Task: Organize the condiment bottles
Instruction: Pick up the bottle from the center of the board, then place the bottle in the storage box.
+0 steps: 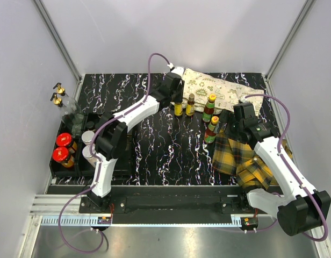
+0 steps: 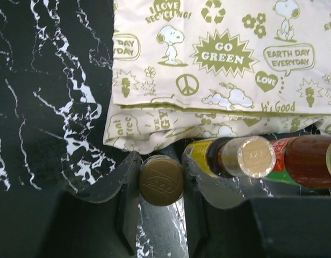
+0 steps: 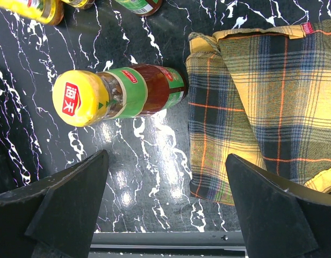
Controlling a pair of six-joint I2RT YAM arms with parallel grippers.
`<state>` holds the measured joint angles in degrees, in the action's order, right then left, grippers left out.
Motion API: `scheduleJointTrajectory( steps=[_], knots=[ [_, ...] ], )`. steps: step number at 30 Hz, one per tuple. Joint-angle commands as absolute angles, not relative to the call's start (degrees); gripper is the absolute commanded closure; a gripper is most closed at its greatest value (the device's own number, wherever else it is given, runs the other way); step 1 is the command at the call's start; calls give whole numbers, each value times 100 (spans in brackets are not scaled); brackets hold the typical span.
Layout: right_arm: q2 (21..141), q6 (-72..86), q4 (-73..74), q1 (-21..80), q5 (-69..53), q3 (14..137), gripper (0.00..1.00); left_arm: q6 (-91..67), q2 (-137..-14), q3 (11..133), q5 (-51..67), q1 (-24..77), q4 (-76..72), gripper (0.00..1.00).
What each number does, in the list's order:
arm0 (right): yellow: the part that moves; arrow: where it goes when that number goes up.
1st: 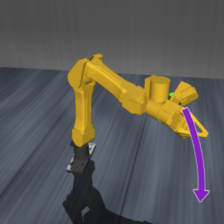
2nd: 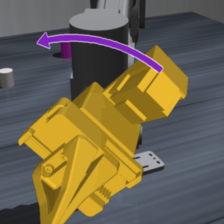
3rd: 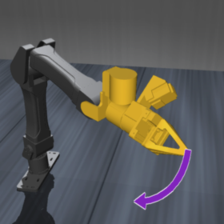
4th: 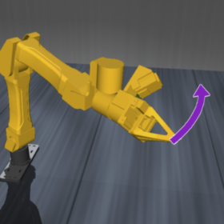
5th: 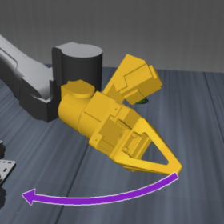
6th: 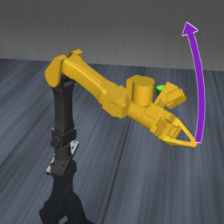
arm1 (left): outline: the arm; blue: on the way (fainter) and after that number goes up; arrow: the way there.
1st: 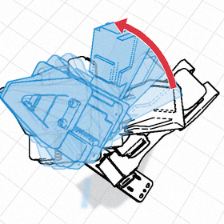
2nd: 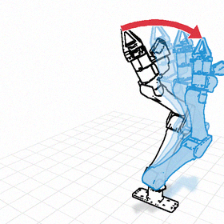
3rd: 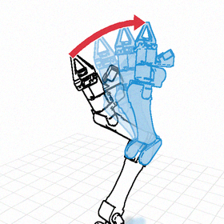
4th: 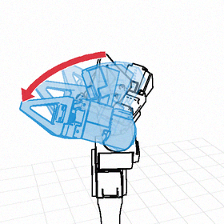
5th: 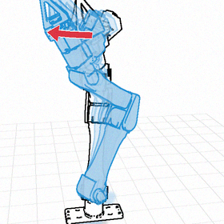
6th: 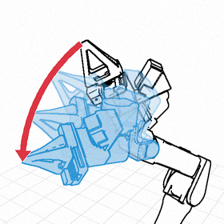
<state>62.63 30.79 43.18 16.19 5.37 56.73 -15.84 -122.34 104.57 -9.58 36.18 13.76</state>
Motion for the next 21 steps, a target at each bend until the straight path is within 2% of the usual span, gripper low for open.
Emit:
scheduleJointTrajectory(
  steps=[1, 13, 21],
  knots=[
    [6108, 3041, 4342, 1582, 642, 5880, 0, -1398, -11312, 10477, -1230, 3621, 1221, 100],
    [6108, 3059, 4333, 1582, 554, 5836, 0, -1195, -9414, 9440, -2398, 3621, 1626, 100],
    [6196, 3076, 4315, 1582, 475, 5845, 0, -1449, -8175, 8175, -3251, 3419, 1476, 100]
  ],
)
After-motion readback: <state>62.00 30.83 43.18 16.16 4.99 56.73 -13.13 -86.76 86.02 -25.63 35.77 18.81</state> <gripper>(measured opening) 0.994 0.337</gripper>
